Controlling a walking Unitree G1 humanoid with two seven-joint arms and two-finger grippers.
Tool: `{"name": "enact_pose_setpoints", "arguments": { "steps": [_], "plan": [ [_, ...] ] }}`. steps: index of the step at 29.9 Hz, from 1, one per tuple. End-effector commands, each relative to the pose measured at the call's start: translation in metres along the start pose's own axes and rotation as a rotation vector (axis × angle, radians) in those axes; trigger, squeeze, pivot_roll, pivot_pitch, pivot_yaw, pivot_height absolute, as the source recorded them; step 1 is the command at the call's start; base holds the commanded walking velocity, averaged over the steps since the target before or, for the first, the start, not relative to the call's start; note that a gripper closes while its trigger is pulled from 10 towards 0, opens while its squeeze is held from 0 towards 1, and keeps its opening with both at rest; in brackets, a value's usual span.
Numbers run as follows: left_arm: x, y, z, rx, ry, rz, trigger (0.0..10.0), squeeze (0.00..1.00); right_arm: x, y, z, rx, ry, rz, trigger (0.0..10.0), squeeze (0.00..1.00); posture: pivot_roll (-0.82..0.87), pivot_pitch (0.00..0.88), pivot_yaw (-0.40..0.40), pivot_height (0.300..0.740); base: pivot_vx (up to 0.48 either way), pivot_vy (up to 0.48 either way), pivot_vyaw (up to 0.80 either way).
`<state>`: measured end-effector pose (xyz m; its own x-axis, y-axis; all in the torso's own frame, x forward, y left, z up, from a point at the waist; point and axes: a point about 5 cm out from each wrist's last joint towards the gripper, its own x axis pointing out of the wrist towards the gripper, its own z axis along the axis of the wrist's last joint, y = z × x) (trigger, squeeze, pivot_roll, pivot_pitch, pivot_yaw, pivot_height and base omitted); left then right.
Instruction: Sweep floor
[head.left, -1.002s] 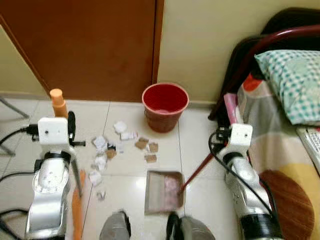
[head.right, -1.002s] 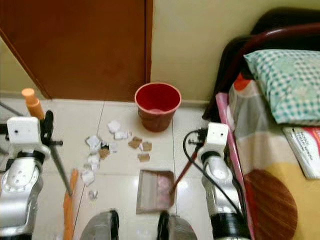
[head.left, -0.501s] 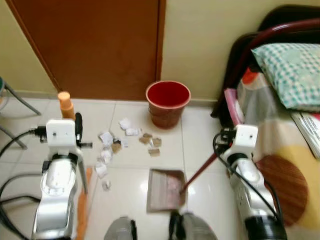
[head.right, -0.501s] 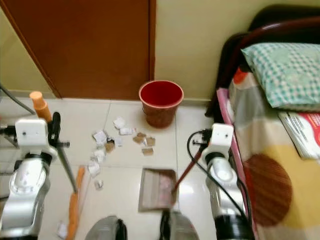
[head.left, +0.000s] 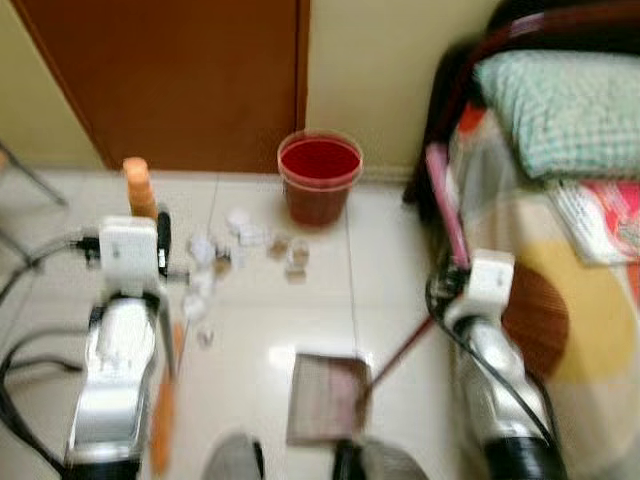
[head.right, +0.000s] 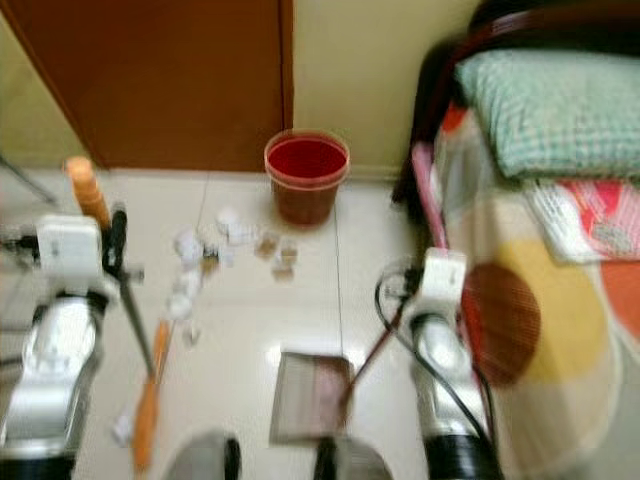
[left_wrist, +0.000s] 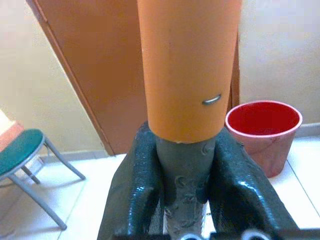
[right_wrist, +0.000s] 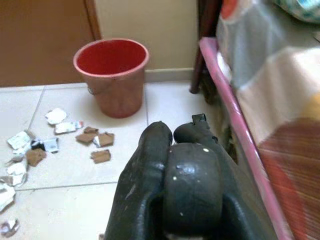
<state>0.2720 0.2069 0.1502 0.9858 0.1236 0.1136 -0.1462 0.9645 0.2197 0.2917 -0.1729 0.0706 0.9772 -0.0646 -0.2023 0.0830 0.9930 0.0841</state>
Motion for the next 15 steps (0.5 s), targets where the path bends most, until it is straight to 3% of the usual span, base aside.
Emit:
{"name": "enact_pose_setpoints", "arguments": {
  "steps": [1,7,10,12,15],
  "plan": [
    [0.006,0.006,0.021,0.03,-0.094,0.021,10.0,0.0,0.0,-0.003,0.005,0.002,-0.022,-0.012,10.0,0.0,0.03,0.136,-0.05,0.74,0.0,0.0,0.0],
    [0.01,0.039,0.043,0.098,-0.17,0.174,10.0,0.0,0.003,-0.002,0.005,0.003,-0.02,-0.01,10.0,0.0,0.05,0.135,-0.053,0.74,0.0,0.0,0.0],
    [0.009,0.048,0.046,0.125,-0.17,0.199,10.0,0.0,0.004,-0.002,0.004,0.004,-0.019,-0.007,10.0,0.0,0.06,0.135,-0.055,0.74,0.0,0.0,0.0],
    [0.006,0.055,0.04,0.143,-0.138,0.204,10.0,0.0,0.005,-0.001,0.004,0.006,-0.015,-0.003,10.0,0.0,0.07,0.137,-0.056,0.74,0.0,0.0,0.0],
    [-0.007,0.064,0.013,0.126,-0.007,0.22,10.0,0.0,0.006,0.001,0.003,0.009,-0.008,0.006,10.0,0.0,0.08,0.139,-0.057,0.74,0.0,0.0,0.0]
  ]
}}
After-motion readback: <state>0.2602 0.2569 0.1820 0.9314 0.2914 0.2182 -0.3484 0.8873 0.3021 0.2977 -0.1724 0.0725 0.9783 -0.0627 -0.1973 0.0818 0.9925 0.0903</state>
